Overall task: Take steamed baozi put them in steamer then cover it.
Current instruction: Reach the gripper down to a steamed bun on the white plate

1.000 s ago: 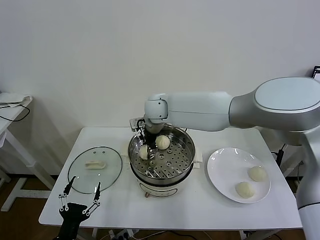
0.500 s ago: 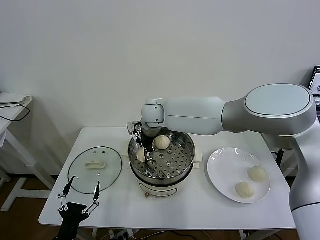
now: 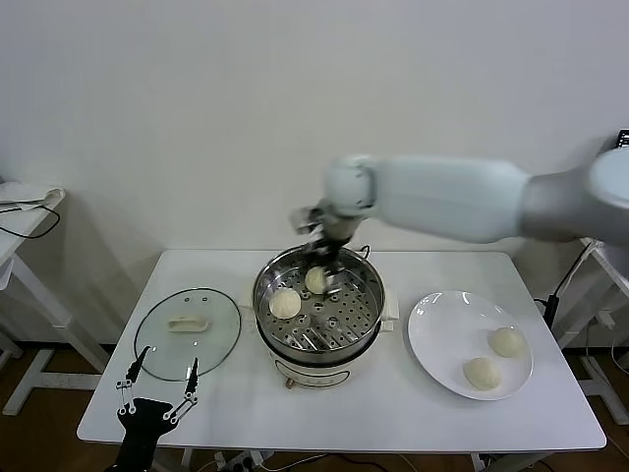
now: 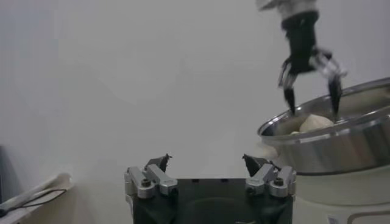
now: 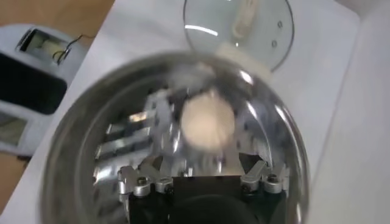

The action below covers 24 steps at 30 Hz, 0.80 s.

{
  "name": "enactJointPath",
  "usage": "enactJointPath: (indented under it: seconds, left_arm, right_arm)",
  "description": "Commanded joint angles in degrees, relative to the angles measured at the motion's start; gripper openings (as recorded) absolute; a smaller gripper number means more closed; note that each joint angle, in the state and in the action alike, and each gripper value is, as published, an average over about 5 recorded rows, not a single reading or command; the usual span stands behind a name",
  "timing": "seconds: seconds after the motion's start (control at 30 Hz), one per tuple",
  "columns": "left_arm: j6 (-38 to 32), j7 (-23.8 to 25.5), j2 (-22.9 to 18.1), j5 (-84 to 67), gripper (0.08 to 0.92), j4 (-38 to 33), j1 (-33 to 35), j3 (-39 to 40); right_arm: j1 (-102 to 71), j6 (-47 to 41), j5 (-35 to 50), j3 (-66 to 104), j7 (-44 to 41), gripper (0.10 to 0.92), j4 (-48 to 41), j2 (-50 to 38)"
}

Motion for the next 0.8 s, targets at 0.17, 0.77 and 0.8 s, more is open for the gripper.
enactJointPath:
  seconds: [0.17, 0.77, 0.8]
  left_arm:
    - [0.1, 0.0, -0.2, 0.2, 0.823, 0.0, 0.4, 0.1]
    - [0.0, -0.1, -0.7, 0.8, 0.823, 0.4, 1.5, -0.7]
    - [-0.1, -0.1, -0.7, 0.9, 0.823, 0.4, 1.5, -0.8]
  right_arm:
    - [-4.0, 10.7, -16.8, -0.8, -7.7, 0.823, 3.9, -31.2]
    - [-28.2, 10.6, -23.6, 8.9, -0.3, 0.823, 1.9, -33.8]
    - [-28.4, 10.4, -23.7, 9.0, 0.0, 0.823, 1.6, -33.5]
